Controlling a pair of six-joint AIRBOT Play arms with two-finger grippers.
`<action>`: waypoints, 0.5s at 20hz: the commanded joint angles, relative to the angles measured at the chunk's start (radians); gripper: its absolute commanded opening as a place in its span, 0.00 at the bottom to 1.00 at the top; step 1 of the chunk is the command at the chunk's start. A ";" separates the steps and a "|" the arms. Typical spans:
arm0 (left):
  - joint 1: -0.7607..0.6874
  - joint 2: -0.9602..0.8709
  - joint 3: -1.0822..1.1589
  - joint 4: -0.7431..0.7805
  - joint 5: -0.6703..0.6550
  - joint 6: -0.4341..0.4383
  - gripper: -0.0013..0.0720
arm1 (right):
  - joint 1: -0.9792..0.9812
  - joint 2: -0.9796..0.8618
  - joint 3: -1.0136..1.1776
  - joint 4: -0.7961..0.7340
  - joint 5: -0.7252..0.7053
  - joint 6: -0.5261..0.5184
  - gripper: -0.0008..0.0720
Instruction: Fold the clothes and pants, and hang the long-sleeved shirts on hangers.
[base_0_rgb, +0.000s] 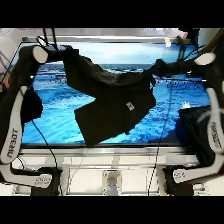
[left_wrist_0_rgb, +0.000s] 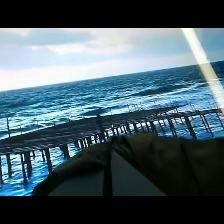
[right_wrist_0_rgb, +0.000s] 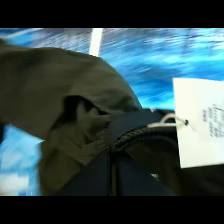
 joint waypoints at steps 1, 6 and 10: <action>0.002 -0.025 0.000 0.032 -0.012 -0.005 0.03 | -0.002 -0.179 0.019 0.043 -0.145 -0.101 0.04; -0.058 0.175 -0.076 0.031 -0.374 -0.006 0.03 | -0.046 -0.116 0.111 -0.058 0.001 -0.117 0.03; -0.174 0.448 -0.447 0.031 -0.384 -0.134 0.03 | -0.095 -0.019 0.123 -0.229 0.177 -0.116 0.04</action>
